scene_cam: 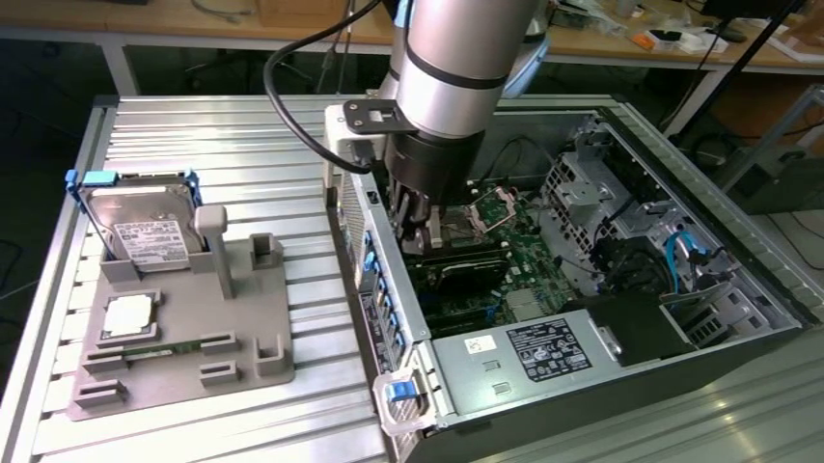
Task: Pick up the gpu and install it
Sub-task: 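Press down on the gpu until it lock into place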
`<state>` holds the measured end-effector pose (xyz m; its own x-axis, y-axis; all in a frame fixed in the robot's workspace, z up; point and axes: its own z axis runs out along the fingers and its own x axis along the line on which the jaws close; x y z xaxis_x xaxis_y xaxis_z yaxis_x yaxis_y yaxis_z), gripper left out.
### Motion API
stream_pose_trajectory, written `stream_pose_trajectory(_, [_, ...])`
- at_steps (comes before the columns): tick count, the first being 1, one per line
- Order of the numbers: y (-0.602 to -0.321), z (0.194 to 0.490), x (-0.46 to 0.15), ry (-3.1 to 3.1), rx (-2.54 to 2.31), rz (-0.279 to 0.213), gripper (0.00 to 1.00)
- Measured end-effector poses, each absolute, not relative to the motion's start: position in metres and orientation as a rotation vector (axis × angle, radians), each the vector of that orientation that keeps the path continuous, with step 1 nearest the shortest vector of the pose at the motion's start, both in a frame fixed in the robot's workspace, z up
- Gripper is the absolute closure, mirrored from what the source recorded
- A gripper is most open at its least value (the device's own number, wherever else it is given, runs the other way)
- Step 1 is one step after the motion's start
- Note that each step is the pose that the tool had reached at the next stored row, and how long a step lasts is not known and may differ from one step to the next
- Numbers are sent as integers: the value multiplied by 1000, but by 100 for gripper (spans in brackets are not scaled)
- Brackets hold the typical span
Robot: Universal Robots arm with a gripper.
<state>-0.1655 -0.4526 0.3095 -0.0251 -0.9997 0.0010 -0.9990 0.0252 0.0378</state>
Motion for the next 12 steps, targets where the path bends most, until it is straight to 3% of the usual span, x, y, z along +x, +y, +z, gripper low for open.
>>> stream_pose_trajectory(12, [-453,308,-167,-2228,2173,-40,89])
